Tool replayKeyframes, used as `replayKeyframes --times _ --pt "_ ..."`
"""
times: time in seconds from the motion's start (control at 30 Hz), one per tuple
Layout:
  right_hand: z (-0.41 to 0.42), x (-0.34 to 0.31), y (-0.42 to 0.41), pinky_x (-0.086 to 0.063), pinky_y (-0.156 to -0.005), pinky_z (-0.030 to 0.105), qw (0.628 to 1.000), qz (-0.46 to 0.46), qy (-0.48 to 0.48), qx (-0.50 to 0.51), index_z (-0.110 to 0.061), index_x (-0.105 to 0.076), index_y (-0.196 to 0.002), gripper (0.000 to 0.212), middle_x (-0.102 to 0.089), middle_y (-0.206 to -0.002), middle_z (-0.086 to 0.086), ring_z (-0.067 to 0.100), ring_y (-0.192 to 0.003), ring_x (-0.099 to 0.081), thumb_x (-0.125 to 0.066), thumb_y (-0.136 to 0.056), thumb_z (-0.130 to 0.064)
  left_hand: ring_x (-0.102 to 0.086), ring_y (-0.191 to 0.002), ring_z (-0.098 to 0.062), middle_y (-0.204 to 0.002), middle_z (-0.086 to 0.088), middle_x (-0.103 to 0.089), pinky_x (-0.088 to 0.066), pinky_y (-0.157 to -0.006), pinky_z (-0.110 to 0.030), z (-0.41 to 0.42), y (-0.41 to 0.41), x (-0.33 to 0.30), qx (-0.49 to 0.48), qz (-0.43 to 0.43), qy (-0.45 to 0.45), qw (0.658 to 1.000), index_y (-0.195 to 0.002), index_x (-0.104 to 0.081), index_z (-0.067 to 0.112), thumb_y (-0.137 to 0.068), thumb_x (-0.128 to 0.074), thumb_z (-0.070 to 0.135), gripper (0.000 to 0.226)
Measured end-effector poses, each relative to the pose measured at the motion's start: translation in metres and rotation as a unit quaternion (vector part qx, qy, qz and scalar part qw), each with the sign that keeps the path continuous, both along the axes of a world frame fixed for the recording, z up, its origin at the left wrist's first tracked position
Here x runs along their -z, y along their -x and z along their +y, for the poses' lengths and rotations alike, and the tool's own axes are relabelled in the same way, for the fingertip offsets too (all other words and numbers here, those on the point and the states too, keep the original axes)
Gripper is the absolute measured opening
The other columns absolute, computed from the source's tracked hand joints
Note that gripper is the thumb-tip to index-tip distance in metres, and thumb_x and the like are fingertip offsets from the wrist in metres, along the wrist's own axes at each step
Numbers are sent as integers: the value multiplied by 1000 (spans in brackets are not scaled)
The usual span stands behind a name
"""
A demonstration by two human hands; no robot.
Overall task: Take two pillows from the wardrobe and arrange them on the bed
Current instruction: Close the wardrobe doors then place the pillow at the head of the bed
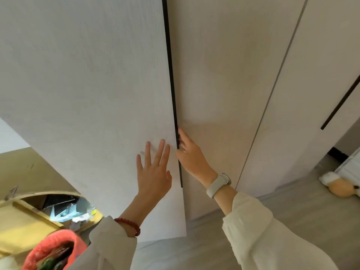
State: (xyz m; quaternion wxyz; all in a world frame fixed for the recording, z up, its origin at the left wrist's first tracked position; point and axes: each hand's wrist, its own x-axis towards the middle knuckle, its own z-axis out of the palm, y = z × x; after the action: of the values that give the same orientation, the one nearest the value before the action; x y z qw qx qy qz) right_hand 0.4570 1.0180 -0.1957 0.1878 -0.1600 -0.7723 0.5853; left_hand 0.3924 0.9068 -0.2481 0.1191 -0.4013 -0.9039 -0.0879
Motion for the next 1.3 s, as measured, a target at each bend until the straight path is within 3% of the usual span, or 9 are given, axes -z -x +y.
replayKeyframes --times 0.2,0.33,0.43,0.6,0.77,0.9,1.0,1.13,1.3 --pt "34 -5 41 -27 -113 33 999 -18 7 -28 -28 -15 -143 58 -26 -152 -3 18 -138 -27 -39 -93 -12 6 -142 -34 -153 5 7 -9 -111 -59 34 27 -4 -49 19 7 999 -145 -5 25 -83 -54 27 79" --pt "42 -7 56 -26 -113 36 997 -35 -65 -35 -21 -10 -144 60 -27 -151 7 24 -138 -27 -38 -92 -10 7 -142 -34 -152 6 12 -8 -110 -60 46 39 -3 -79 25 26 996 -145 -3 25 -83 -52 24 79" --pt "43 -3 59 -31 -110 41 987 -30 -159 -15 -17 -9 -144 62 -27 -147 16 30 -135 -28 -37 -90 -4 -6 -141 -37 -156 2 -6 -15 -108 -62 47 42 -1 -89 55 45 993 -144 -14 22 -77 -59 19 81" --pt "49 1 60 -33 -108 36 987 0 -157 -27 -19 -12 -144 62 -24 -150 13 26 -136 -29 -35 -89 1 -22 -137 -39 -152 -2 -25 -26 -104 -63 47 46 4 -93 88 55 990 -141 -27 20 -68 -69 17 84" --pt "61 -3 62 -25 -115 36 989 -7 -129 -72 -17 -14 -143 63 -24 -151 10 23 -138 -26 -33 -88 6 -12 -140 -39 -156 1 -9 -20 -107 -62 50 54 4 -95 89 56 990 -144 -13 22 -76 -58 15 82" --pt "60 3 61 -42 -99 34 952 -17 -305 -29 -17 -9 -144 67 -26 -142 16 28 -127 -35 -37 -86 2 1 -141 -36 -151 5 18 -9 -109 -62 52 59 6 -96 86 53 990 -144 6 24 -83 -46 17 80" --pt "64 7 60 -49 -81 37 917 -67 -394 -12 -26 -1 -144 73 -29 -135 16 30 -120 -36 -40 -85 -4 5 -141 -36 -148 5 23 -6 -110 -62 51 60 5 -89 74 57 992 -144 9 24 -85 -44 17 79" --pt "67 6 52 -48 -85 38 939 -99 -328 -2 -29 -9 -143 69 -31 -133 13 28 -118 -39 -38 -86 -3 4 -141 -39 -156 1 1 -4 -109 -64 50 54 -4 -62 28 24 997 -144 -13 20 -83 -49 14 71" --pt "62 60 -24 -43 -95 36 972 -128 -173 96 -20 -26 -139 53 -39 -133 12 25 -112 -50 -35 -89 -5 -19 -139 -34 -147 -9 -35 -4 -109 -63 51 14 26 19 -93 -50 994 -132 -40 14 -85 -52 17 48"
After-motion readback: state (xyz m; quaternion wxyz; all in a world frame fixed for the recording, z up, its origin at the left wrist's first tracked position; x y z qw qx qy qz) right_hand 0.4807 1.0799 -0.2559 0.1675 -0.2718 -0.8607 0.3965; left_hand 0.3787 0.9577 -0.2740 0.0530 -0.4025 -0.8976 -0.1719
